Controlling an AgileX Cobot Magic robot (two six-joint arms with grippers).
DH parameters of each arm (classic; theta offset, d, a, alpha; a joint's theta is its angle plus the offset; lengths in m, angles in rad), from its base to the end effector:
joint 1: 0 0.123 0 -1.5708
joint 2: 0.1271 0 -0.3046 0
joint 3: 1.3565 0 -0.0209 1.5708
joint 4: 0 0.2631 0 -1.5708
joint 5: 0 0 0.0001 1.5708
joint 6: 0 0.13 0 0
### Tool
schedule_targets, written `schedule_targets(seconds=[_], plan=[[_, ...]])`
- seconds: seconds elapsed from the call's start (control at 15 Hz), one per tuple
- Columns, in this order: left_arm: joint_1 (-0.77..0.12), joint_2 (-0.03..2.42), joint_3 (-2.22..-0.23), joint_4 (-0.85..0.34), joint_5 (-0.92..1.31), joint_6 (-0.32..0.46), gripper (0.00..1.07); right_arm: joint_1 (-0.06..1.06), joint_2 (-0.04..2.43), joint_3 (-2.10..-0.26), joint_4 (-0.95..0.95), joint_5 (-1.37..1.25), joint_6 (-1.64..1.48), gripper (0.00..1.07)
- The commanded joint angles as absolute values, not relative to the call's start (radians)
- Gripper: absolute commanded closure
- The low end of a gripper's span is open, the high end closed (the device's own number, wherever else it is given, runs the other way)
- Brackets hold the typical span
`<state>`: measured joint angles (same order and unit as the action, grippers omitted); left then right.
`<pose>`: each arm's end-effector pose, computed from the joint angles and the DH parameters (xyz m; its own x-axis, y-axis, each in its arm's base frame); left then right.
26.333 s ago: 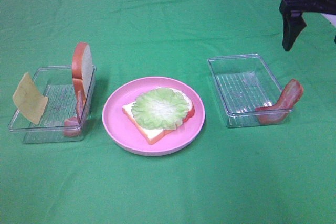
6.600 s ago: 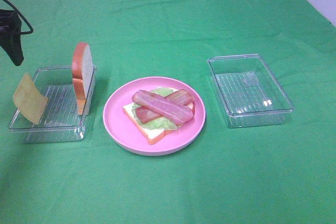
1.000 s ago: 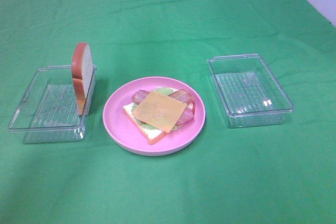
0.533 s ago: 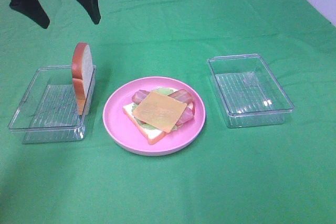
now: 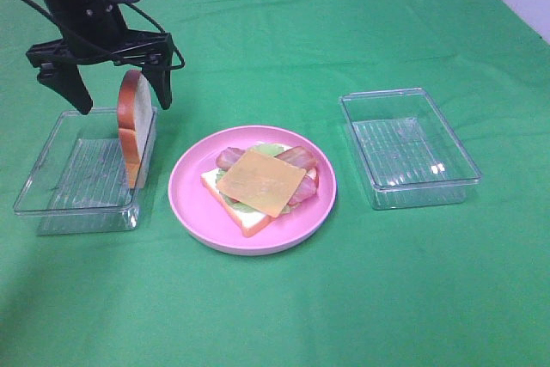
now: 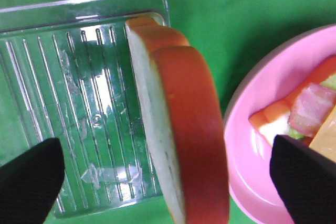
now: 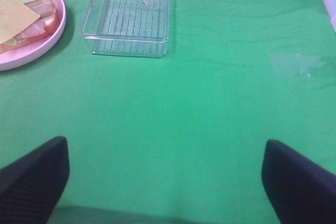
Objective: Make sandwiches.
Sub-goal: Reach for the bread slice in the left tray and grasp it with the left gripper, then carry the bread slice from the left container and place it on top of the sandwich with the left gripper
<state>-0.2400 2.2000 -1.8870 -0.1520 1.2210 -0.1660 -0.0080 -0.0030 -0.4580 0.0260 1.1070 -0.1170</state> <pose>0.4681 -0.1336 0.1784 -0.9953 0.0227 -0.0938 0.0381 0.9855 -0.1653 0.0216 0.0029 0.2467 -0.5259 -0.1009 -0.8446 -0.0674 0.9948 -0.0769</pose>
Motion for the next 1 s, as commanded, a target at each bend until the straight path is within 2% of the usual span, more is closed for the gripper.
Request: schedule_targets(seconds=[0.07, 0.13, 0.27, 0.4, 0.47, 0.53, 0.6, 0.67, 1.0], plan=[[-0.240, 2.221, -1.880, -0.159, 1.209, -0.174, 0.07, -0.012, -0.034, -0.455, 0.028, 1.100, -0.121, 0.12], [-0.240, 2.227, -1.880, -0.159, 1.204, -0.174, 0.10, -0.012, -0.034, -0.455, 0.028, 1.100, -0.121, 0.12], [-0.240, 2.230, -1.880, -0.159, 1.193, -0.197, 0.28, -0.012, -0.034, -0.455, 0.028, 1.100, -0.121, 0.12], [-0.240, 2.230, -1.880, -0.158, 1.193, -0.196, 0.59, -0.012, -0.034, -0.455, 0.028, 1.100, -0.121, 0.12], [-0.240, 2.228, -1.880, -0.152, 1.192, -0.196, 0.82, -0.012, -0.034, -0.455, 0.028, 1.100, -0.121, 0.12], [-0.240, 2.228, -1.880, -0.152, 1.192, -0.196, 0.82, -0.012, -0.034, -0.455, 0.028, 1.100, -0.121, 0.12], [-0.240, 2.216, -1.880, -0.141, 1.195, -0.196, 1.04, -0.012, -0.034, -0.455, 0.028, 1.100, -0.121, 0.12], [-0.240, 2.207, -1.880, -0.134, 1.201, -0.196, 1.07, -0.012, -0.034, -0.455, 0.028, 1.100, -0.121, 0.12], [-0.240, 2.159, -1.915, -0.131, 1.323, -0.197, 1.06, -0.012, -0.034, -0.455, 0.028, 1.100, -0.121, 0.12]])
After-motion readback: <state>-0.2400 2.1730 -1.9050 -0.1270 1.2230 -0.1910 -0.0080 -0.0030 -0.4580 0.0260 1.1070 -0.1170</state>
